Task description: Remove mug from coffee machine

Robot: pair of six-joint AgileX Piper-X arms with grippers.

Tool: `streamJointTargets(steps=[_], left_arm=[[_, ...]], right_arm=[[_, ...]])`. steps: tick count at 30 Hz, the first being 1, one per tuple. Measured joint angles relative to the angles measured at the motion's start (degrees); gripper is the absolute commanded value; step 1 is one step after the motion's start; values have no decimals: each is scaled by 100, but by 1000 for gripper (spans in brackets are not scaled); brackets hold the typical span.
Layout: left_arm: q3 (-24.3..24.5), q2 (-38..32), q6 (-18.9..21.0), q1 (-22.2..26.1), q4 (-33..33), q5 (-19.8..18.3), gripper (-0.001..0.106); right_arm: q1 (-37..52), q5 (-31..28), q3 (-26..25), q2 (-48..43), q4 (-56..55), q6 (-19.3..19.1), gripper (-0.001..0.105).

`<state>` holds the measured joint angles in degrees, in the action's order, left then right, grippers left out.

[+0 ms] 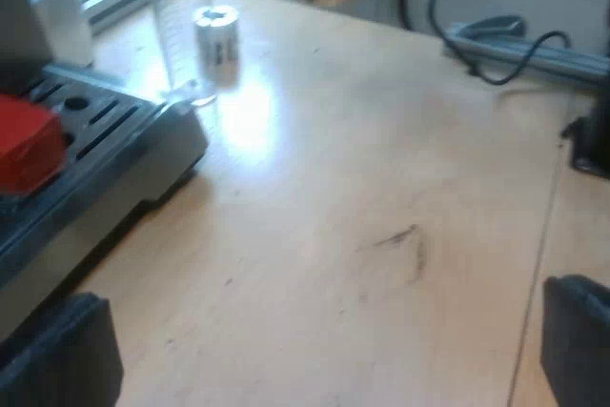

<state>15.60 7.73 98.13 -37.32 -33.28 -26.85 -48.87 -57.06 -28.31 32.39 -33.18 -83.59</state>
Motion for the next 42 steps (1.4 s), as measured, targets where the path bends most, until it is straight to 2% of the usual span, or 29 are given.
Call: streamJointTargets(steps=[2, 6, 7, 8, 11, 14, 18, 21, 23, 27, 28, 30, 32, 34, 37, 42], left_arm=[[-14, 0, 6, 0, -12, 80, 91], [-14, 0, 22, 0, -12, 99, 91], [-14, 0, 26, 0, -25, 99, 91], [-14, 0, 25, 0, -38, 110, 91], [-14, 0, 25, 0, -40, 114, 91], [-14, 0, 25, 0, -40, 114, 91], [-14, 0, 25, 0, -40, 114, 91], [-14, 0, 25, 0, -40, 114, 91], [-14, 0, 25, 0, -40, 183, 91], [-14, 0, 37, 0, -40, 261, 91], [-14, 0, 37, 0, -40, 258, 91], [-14, 31, 37, 0, -40, 341, 91], [-26, 135, 37, 0, -40, 466, 91], [-22, 240, 37, 0, -40, 488, 91], [-22, 457, 37, 0, -40, 501, 91], [-22, 829, 37, 0, 76, 508, 91]], right_arm=[[-5, -83, 0, -124, 229, -322, 0], [23, -120, 0, -287, 334, -529, 0], [129, -61, 0, -430, 338, -788, 0], [155, -31, 0, -456, 349, -851, 0], [573, 559, 0, -636, 574, -1500, 0], [1080, 1138, 0, -672, 886, -1791, 0], [1796, 1822, 0, -672, 985, -1958, 0], [2501, 2533, 0, -672, 1028, -2093, 0], [3195, 3247, 0, -672, 1044, -2341, 0], [3678, 3769, 0, -672, 1044, -2518, 0], [4038, 4243, 0, -672, 1044, -2595, 0], [4291, 4561, 79, -672, 1189, -2690, 0], [4958, 5195, 387, -685, 1648, -2746, 0], [5341, 5456, 636, -685, 2080, -2752, 0], [5678, 5526, 936, -671, 2372, -2752, 0], [5725, 5645, 1264, -467, 3017, -2752, 0]])
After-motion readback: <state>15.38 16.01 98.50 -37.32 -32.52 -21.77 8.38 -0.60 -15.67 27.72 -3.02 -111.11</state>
